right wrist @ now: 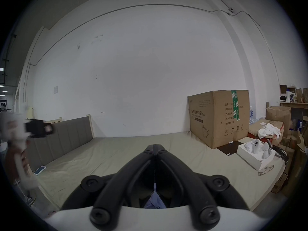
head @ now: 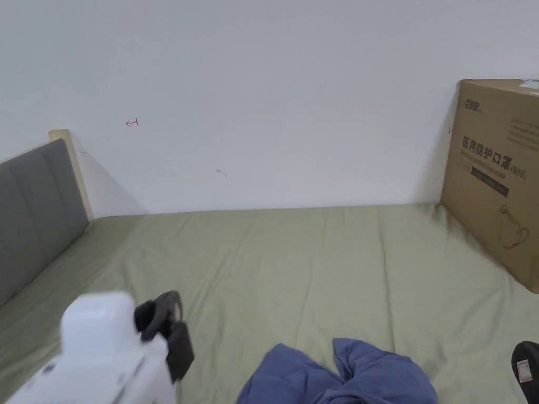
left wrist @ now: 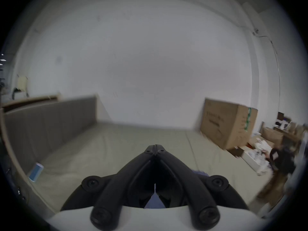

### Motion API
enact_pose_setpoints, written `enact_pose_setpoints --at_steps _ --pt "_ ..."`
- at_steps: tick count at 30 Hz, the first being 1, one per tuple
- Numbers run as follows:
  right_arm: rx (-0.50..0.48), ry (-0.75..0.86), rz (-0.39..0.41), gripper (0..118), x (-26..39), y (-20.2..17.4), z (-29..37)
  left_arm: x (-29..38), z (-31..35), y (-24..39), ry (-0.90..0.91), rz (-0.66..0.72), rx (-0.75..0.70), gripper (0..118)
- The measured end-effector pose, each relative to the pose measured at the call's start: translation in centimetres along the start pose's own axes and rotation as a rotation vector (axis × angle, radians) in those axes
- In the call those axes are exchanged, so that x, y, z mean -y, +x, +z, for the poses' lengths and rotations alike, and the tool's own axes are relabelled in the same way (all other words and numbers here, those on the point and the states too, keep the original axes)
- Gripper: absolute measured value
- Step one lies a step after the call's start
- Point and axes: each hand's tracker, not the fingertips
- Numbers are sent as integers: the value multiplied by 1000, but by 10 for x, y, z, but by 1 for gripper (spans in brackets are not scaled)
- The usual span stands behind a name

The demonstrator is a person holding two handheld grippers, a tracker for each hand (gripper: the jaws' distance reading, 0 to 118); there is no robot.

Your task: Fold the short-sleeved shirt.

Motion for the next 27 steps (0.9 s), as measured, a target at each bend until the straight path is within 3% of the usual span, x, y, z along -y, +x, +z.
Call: enact_pose_setpoints --at_steps 2,4,6,7,8,9,10,11,12,19,21,23,26,27 --pt "-11 -16 7 0 1 3 -6 -19 -72 -12 -296 100 134 0" --pt "-15 -29 7 0 3 7 -13 -12 -146 -21 -474 191 257 0" --pt "-11 -50 8 0 9 13 -24 8 -211 -19 -544 132 205 0" --pt "-4 -61 8 0 12 15 -29 17 -236 -14 -571 38 165 1" --pt "5 -75 4 0 15 19 -35 30 -261 -8 -600 -43 140 13" --pt "14 -90 -4 0 18 22 -41 46 -280 -1 -633 -98 126 37" --pt "21 -106 -14 0 21 25 -48 60 -299 2 -682 -107 138 78" --pt "25 -123 -26 0 25 29 -54 76 -319 4 -756 -90 161 101" --pt "32 -140 -36 0 28 33 -61 90 -334 5 -795 -52 179 110" --pt "76 -228 -55 0 52 54 -92 170 -395 10 -947 -96 97 111" --pt "83 -247 -55 0 56 55 -97 194 -394 8 -1053 -117 156 111" --pt "79 -264 -57 0 60 54 -100 196 -374 31 -939 -376 172 105" --pt "65 -274 -50 0 65 51 -106 192 -340 53 -823 -477 214 57" --pt "59 -276 -46 0 64 50 -111 192 -333 58 -807 -498 207 21"
